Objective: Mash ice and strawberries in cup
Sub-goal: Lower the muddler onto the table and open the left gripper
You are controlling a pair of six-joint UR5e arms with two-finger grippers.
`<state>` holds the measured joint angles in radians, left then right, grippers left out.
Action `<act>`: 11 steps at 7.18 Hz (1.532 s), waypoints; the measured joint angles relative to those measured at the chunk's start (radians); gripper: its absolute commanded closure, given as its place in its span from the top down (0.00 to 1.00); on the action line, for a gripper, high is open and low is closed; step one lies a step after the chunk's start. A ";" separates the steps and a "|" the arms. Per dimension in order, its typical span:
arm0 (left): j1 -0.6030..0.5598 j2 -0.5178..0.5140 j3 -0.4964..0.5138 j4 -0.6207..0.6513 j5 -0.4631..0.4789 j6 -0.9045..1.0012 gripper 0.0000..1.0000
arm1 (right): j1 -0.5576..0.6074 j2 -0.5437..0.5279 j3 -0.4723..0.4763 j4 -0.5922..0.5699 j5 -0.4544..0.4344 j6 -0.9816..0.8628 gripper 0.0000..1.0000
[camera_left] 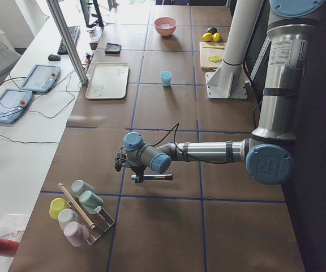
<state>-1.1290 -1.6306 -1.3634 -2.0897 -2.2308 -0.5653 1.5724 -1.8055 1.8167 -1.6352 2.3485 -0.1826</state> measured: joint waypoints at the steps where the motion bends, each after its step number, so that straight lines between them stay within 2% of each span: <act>1: 0.002 0.000 0.005 -0.008 0.000 0.000 1.00 | 0.000 0.000 0.000 0.000 0.000 0.000 1.00; 7: -0.017 -0.006 -0.020 -0.018 -0.036 0.042 1.00 | 0.000 0.002 0.003 0.000 0.000 0.002 1.00; 9: -0.124 -0.014 -0.023 0.098 -0.052 0.267 1.00 | 0.000 0.003 0.003 0.000 0.000 0.002 1.00; 11: -0.279 -0.056 -0.035 0.336 -0.056 0.572 1.00 | 0.000 0.004 0.003 0.000 0.000 0.002 1.00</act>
<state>-1.4076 -1.6869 -1.3980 -1.7535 -2.2871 0.0066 1.5723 -1.8019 1.8193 -1.6352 2.3485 -0.1810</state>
